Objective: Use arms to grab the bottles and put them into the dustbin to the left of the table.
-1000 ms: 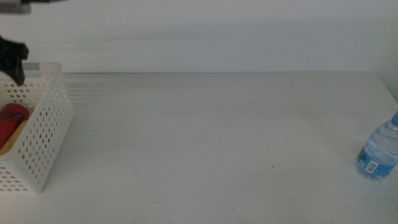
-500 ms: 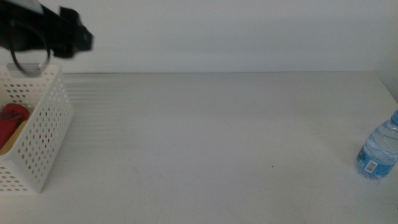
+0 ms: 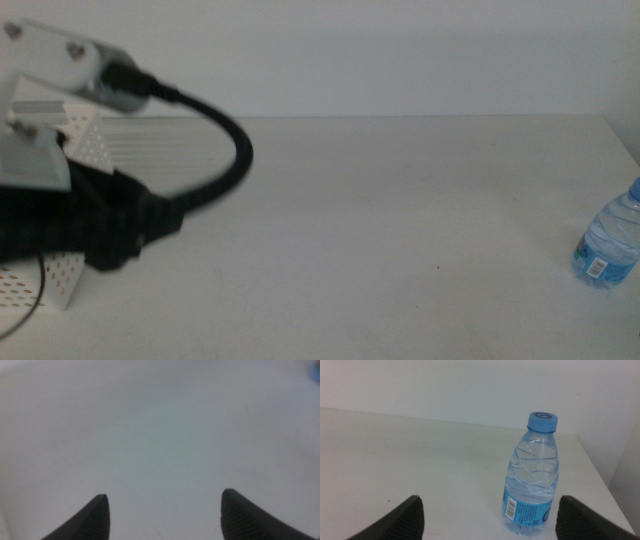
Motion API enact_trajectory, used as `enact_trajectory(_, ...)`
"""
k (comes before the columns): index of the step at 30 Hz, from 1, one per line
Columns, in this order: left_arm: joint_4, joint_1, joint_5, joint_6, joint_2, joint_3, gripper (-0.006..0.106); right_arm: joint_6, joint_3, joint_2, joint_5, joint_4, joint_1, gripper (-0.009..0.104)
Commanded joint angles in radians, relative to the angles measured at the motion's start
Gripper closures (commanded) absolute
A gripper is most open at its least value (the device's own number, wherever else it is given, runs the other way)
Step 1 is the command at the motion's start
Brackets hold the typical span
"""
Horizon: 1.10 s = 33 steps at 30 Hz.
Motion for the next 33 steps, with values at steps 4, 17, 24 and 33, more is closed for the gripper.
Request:
enact_trajectory(4,-0.056,-0.047,-0.064,0.004,-0.066,0.015,0.032,-0.009,-0.009,-0.028,-0.077,-0.006,-0.004,0.025)
enact_trajectory(17,-0.048,-0.090,-0.553,0.004,-0.393,0.411,0.032,-0.009,-0.009,-0.028,-0.077,-0.006,-0.004,0.025)
enact_trajectory(24,-0.032,-0.090,-0.543,0.006,-0.497,0.488,0.029,-0.009,-0.009,-0.028,-0.077,-0.006,-0.004,0.025)
enact_trajectory(33,-0.017,-0.106,-0.513,0.006,-0.513,0.515,0.010,-0.009,-0.009,-0.028,-0.077,-0.006,-0.004,0.025)
